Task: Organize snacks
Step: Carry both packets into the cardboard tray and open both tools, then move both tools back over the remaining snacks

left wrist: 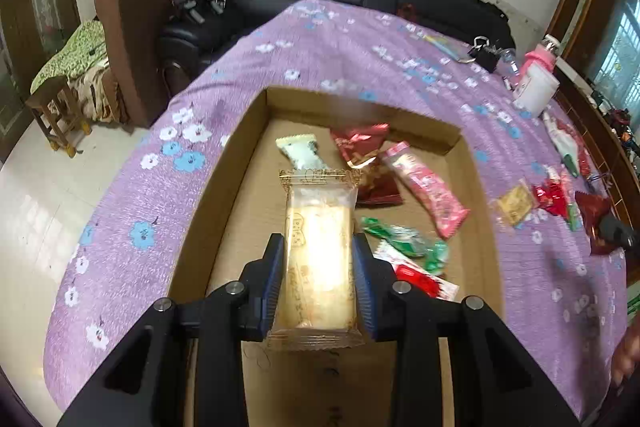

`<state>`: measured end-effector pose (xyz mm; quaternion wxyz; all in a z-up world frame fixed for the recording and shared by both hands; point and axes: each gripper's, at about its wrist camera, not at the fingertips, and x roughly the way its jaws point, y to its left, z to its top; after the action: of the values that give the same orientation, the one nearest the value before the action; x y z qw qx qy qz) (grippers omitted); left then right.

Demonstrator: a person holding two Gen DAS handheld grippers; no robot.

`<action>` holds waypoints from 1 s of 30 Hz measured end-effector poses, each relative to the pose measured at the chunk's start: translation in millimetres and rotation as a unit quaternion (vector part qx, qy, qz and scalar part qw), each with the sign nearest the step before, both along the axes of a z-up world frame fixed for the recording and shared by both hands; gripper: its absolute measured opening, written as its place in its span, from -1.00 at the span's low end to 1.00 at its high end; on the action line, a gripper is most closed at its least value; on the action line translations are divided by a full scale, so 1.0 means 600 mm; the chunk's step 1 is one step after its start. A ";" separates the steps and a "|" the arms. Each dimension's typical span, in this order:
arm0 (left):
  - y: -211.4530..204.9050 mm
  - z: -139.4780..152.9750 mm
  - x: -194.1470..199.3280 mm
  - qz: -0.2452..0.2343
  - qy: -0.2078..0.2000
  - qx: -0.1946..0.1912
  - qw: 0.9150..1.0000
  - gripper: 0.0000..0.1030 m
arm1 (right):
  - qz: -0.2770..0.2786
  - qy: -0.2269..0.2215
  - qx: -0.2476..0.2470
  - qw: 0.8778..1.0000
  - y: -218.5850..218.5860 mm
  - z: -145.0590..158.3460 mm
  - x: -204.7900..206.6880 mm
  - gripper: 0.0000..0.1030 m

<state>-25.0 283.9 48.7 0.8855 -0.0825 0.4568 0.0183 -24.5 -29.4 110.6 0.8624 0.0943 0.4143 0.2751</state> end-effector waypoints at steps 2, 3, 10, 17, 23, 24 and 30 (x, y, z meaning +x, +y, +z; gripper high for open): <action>0.005 -0.010 0.010 0.004 0.012 0.002 1.000 -0.36 | 0.034 0.007 -0.002 0.999 0.059 -0.005 -0.002 -0.44; 0.008 -0.017 0.016 0.007 0.020 0.001 1.000 -0.37 | 0.047 0.009 -0.003 0.999 0.084 -0.008 -0.002 -0.44; 0.030 -0.030 0.028 0.025 0.046 -0.032 0.998 -0.28 | 0.127 0.042 -0.013 0.991 0.230 -0.045 -0.003 -0.44; 0.057 0.004 -0.002 0.036 0.004 -0.075 0.996 -0.07 | 0.164 0.061 -0.042 0.984 0.308 -0.092 -0.007 -0.42; 0.078 0.048 -0.046 0.066 -0.047 -0.101 0.992 0.40 | 0.162 0.053 -0.034 0.985 0.304 -0.085 -0.013 -0.29; 0.077 0.053 -0.052 0.066 -0.050 -0.105 0.991 0.40 | 0.158 0.051 -0.031 0.986 0.300 -0.081 -0.014 -0.29; 0.046 0.068 -0.077 0.051 -0.059 -0.113 0.990 0.41 | 0.119 0.028 -0.007 0.992 0.217 -0.045 -0.026 -0.18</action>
<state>-71.1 311.6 89.7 0.8940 -0.2063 0.3977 0.0068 -39.8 100.7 83.5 0.8121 0.0462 0.4485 0.3705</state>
